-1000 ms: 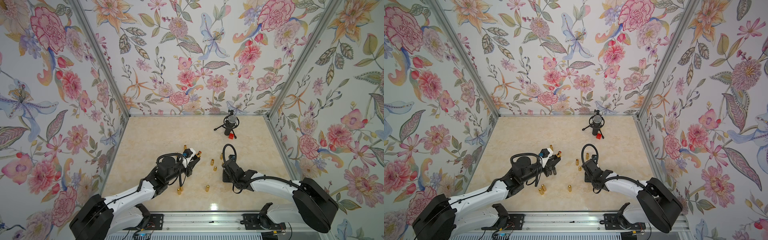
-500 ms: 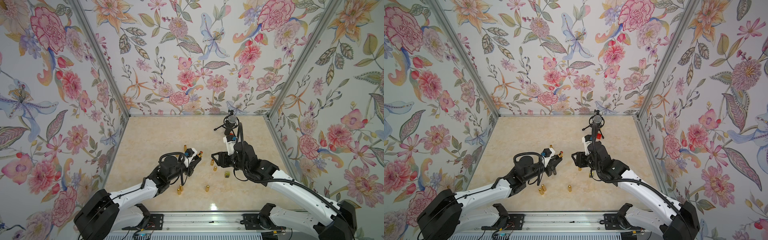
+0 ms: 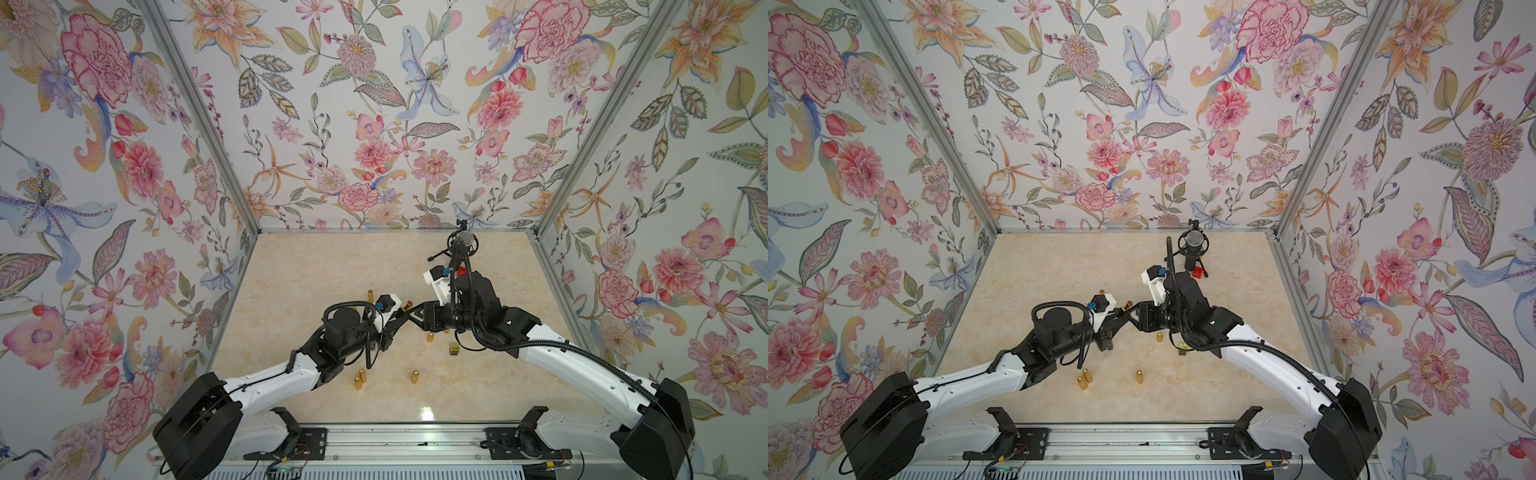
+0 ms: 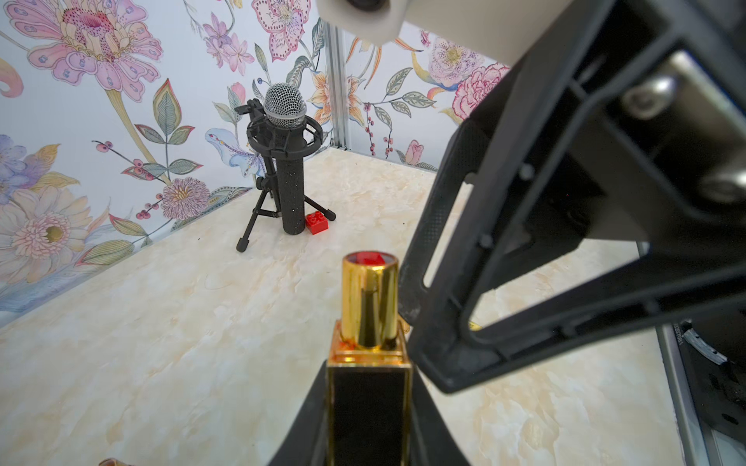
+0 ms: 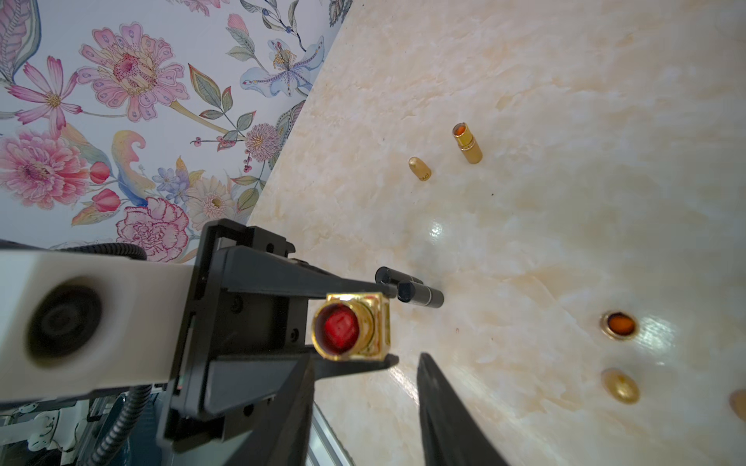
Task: Open the lipstick cap
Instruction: Place the lipstick at the center of the board.
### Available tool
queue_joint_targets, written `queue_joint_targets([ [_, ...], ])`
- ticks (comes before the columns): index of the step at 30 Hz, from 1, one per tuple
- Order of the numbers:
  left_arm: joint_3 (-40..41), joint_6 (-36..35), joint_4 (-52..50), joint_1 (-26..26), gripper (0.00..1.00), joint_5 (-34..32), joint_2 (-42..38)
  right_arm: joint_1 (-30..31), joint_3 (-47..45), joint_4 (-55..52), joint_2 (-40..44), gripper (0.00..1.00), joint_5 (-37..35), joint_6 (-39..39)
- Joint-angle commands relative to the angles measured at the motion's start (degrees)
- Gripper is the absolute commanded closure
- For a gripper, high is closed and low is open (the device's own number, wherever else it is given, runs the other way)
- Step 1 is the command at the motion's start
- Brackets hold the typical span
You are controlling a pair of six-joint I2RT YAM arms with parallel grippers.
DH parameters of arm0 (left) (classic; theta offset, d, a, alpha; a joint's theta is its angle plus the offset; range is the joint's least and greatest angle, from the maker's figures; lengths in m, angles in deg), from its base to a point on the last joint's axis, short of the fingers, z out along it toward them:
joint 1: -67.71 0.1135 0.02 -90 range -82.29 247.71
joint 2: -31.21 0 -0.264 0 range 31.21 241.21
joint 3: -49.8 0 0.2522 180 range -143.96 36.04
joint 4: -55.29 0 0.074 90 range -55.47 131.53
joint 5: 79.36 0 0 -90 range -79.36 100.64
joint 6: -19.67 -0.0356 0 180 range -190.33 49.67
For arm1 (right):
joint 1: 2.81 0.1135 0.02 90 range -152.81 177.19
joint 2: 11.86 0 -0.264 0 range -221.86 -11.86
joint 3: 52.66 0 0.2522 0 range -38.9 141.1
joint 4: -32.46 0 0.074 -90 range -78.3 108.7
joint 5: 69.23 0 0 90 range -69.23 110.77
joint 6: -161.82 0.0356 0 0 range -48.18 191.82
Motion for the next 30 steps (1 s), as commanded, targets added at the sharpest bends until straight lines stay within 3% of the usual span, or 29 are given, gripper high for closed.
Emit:
queue_joint_targets([
  [1,-1.8,-1.3,-1.9,-0.6,0.91,1.1,-0.1,0.4,2.2,2.7,-1.0,0.59,1.8,-0.9],
  [25,-1.4,-2.1,-3.4,-0.7,0.91,2.0,-0.9,-0.2,0.8,4.2,-1.9,0.78,0.8,-1.6],
  [27,-1.3,-2.1,-3.4,-0.6,0.87,1.6,-1.0,-0.2,0.6,4.2,-1.6,0.78,0.7,-1.4],
  [30,-1.3,-2.1,-3.6,-0.6,0.68,0.9,-1.3,-0.2,-0.1,4.0,-0.6,0.78,-0.5,-1.3],
])
